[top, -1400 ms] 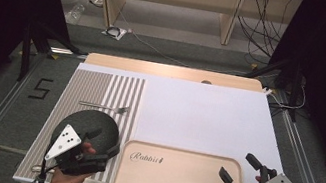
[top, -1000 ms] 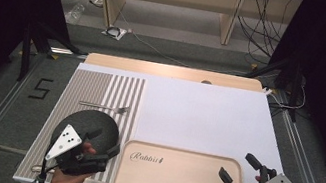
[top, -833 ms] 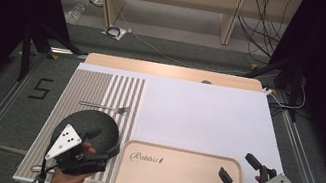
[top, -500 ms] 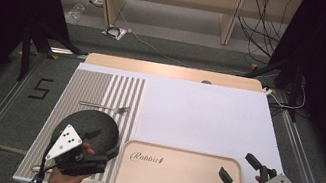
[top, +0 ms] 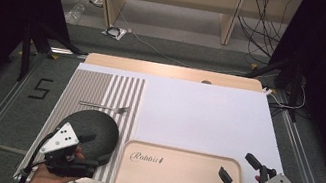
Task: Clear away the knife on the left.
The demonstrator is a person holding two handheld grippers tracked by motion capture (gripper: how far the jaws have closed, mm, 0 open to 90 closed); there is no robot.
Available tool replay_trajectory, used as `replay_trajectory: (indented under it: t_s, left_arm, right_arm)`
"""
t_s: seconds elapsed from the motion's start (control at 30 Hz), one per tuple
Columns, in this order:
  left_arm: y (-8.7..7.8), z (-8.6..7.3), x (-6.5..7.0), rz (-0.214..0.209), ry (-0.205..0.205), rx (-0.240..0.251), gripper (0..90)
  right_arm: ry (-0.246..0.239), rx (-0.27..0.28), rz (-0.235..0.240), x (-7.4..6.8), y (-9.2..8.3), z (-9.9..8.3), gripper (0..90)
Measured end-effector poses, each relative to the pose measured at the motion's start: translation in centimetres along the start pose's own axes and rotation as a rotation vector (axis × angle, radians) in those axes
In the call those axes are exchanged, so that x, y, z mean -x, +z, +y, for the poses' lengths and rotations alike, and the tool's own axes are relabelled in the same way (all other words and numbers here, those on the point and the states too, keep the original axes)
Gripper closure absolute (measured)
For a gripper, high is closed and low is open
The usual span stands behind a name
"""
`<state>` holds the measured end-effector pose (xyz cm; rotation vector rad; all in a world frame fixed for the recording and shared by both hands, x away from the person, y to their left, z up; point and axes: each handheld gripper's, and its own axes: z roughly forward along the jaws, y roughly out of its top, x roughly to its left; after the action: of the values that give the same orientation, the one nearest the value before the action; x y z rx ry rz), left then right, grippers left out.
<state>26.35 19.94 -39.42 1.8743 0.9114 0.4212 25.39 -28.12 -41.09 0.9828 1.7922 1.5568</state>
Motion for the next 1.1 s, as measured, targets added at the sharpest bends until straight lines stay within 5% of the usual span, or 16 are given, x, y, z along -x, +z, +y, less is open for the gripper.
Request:
replay_trajectory:
  t_s: [0.53, 0.87, 1.1]
  left_arm:
    - [-1.1, -1.9, -1.0, 0.048, 0.087, -0.224, 17.9]
    - [-1.8, -3.3, -1.8, 0.069, 0.091, -0.290, 18.4]
    - [-2.6, -4.2, -2.7, 0.077, 0.095, -0.381, 19.6]
  right_arm:
    - [-0.009, -0.002, 0.007, -0.2, 0.1, 0.0, 9.1]
    - [-0.008, -0.007, 0.011, -0.3, 0.1, 0.0, 9.1]
    - [-0.013, -0.010, 0.013, -0.3, 0.2, 0.0, 9.1]
